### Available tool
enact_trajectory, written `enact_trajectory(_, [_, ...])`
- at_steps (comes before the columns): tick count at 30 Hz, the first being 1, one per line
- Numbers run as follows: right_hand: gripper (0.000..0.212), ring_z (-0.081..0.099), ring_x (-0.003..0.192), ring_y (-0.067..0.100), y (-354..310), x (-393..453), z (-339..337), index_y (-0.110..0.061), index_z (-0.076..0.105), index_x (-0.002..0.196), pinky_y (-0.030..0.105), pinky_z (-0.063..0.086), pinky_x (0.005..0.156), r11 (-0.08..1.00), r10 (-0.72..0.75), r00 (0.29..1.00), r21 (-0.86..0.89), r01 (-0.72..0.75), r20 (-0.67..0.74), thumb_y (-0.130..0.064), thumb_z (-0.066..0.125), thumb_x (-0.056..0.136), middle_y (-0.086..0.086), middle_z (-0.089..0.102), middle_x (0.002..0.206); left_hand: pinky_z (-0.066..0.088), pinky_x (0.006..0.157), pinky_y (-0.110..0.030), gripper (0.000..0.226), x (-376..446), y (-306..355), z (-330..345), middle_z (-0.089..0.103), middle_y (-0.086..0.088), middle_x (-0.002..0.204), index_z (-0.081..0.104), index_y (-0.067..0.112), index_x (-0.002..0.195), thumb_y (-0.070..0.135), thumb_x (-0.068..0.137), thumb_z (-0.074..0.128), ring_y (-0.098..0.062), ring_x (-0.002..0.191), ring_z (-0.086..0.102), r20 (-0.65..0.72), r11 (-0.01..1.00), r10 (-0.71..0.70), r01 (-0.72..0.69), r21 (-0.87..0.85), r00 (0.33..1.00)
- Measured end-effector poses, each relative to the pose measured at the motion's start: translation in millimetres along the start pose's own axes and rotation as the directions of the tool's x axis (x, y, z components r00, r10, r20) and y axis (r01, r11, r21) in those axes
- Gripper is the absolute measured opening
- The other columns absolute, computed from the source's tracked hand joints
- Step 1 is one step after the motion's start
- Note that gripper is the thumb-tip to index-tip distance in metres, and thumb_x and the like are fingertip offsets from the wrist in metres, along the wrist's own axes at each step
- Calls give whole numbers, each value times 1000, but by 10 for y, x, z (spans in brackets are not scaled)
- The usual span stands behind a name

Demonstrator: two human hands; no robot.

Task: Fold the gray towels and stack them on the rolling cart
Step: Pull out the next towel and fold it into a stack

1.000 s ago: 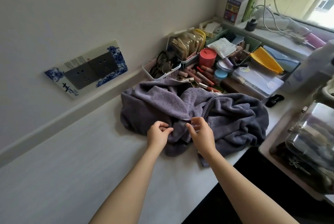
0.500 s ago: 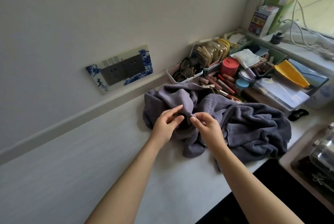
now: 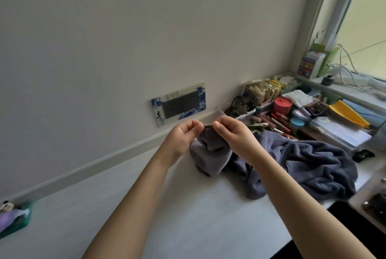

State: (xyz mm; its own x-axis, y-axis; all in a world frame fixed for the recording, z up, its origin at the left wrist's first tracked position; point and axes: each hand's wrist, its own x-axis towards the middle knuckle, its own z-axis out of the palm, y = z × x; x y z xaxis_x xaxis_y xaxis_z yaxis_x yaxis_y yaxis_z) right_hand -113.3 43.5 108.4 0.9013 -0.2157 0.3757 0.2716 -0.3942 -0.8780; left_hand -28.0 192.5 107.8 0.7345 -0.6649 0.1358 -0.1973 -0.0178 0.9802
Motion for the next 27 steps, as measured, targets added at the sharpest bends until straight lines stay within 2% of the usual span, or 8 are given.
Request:
enact_trajectory(3, [34, 35, 55, 0, -174, 143, 201, -15, 51, 64, 22, 30, 54, 996, 40, 991, -88, -29, 124, -33, 53, 94, -14, 40, 56, 43, 71, -24, 16, -175, 195, -360, 57, 0, 74, 56, 14, 83, 20, 94, 48, -11, 71, 52, -17, 998, -8, 9, 65, 1000])
enact_trajectory(5, [48, 37, 60, 6, -348, 244, 427, -5, 56, 69, 29, 28, 57, 991, 53, 960, -136, -15, 276, -49, 50, 88, -4, 43, 61, 45, 72, -27, 17, -380, 299, -696, 61, -1, 76, 58, 14, 84, 23, 95, 48, -12, 72, 55, -66, 996, -21, 26, 87, 998])
enact_trajectory(10, [75, 43, 61, 11, -610, 527, 773, -2, 62, 72, 29, 30, 60, 968, 110, 893, -249, 3, 436, -77, 51, 71, 1, 49, 62, 49, 75, -29, 21, -851, 509, -1458, 67, -9, 83, 63, 7, 88, 27, 90, 58, -18, 78, 62, -219, 997, -59, 68, 33, 974])
enact_trajectory(14, [48, 35, 58, 13, -782, 669, 1027, -13, 48, 59, 28, 24, 55, 993, 69, 873, -117, -13, 484, -57, 57, 75, 2, 39, 61, 48, 59, -15, 18, -1262, 680, -1942, 67, 3, 65, 62, 10, 78, 27, 72, 66, -6, 59, 60, -291, 991, -100, 121, 53, 951])
enact_trajectory(19, [38, 33, 47, 1, -1140, 878, 1348, -19, 49, 53, 15, 23, 45, 999, -43, 884, 19, 38, 466, -39, 59, 83, -14, 38, 48, 48, 60, -15, 25, -1638, 799, -2357, 68, 4, 65, 70, 17, 66, 42, 61, 72, -6, 60, 61, -365, 942, -161, 254, 222, 917])
enact_trajectory(21, [37, 35, 46, 0, -1248, 978, 1368, -18, 50, 55, 13, 26, 44, 996, -76, 903, 66, 53, 423, -34, 59, 87, -14, 40, 46, 48, 65, -18, 28, -1744, 810, -2527, 70, 3, 68, 71, 16, 70, 44, 66, 69, -6, 63, 63, -421, 934, -171, 283, 219, 891])
enact_trajectory(24, [38, 38, 45, -1, -1334, 1093, 1405, -17, 51, 55, 13, 28, 45, 995, -93, 917, 65, 74, 388, -33, 59, 89, -14, 43, 46, 50, 84, -32, 39, -1857, 772, -2759, 74, -6, 85, 72, 10, 85, 47, 72, 65, -18, 81, 69, -453, 915, -210, 337, 220, 867])
enact_trajectory(27, [41, 43, 48, 2, -1277, 1196, 1433, -17, 50, 54, 17, 32, 48, 996, -57, 936, 91, 26, 349, -38, 57, 88, -11, 45, 50, 49, 87, -35, 39, -1883, 705, -2902, 73, -11, 94, 72, 7, 93, 41, 76, 63, -24, 90, 70, -461, 930, -250, 344, 131, 852])
